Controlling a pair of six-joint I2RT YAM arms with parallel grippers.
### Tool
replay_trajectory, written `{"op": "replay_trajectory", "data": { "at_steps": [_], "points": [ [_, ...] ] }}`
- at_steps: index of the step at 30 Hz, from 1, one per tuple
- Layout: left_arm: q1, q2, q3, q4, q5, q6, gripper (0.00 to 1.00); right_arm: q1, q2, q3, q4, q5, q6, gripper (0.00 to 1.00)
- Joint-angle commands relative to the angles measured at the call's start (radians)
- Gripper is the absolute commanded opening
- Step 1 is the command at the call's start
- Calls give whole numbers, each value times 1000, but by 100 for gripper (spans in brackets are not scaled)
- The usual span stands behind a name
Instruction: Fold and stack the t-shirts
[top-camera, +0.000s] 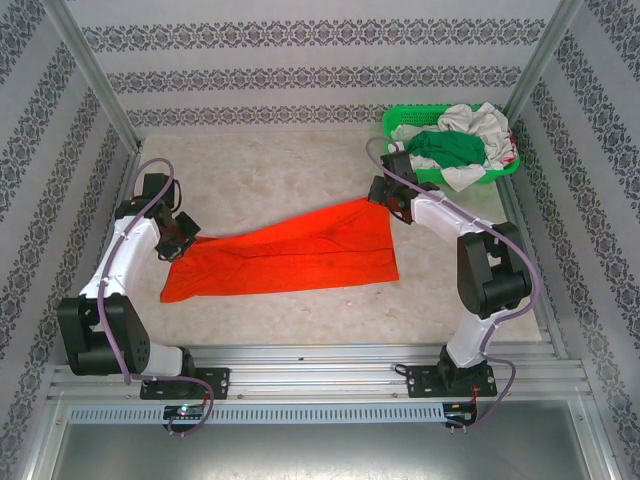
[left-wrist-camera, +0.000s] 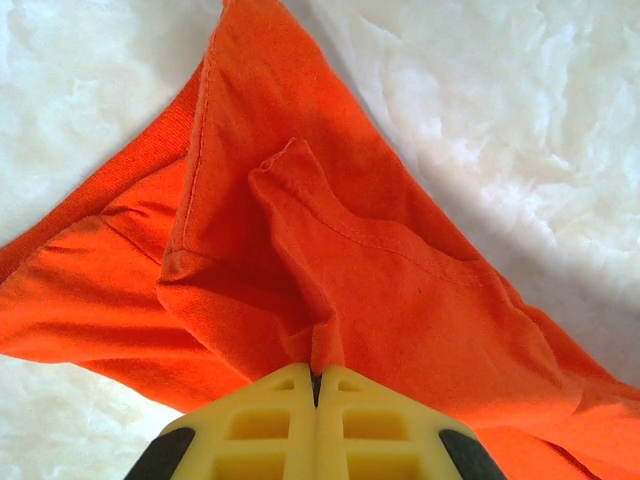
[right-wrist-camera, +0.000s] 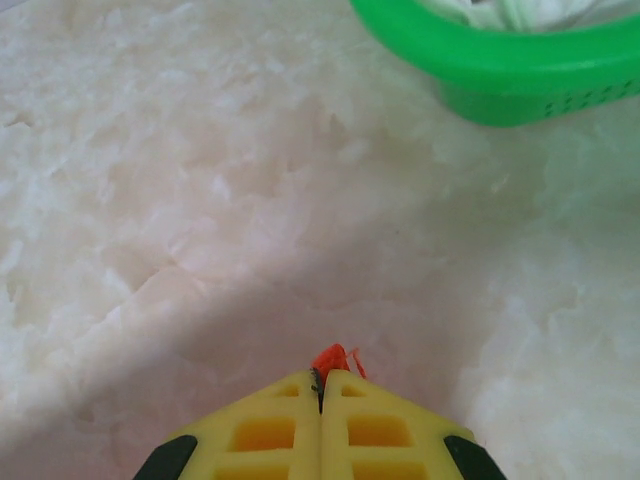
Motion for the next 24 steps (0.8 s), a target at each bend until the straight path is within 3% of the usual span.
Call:
{"op": "replay_trajectory", "data": {
  "at_steps": [1, 9, 24],
  "points": [
    [12, -21, -31, -37, -10, -10, 1, -4, -48, -88, 7, -30, 11, 1],
    [12, -55, -133, -22, 0, -24, 1, 3, -138, -287, 50, -50, 71, 1],
    [12, -73, -166, -12, -7, -43, 2, 20, -135, -342, 46, -42, 92, 1]
  ]
}}
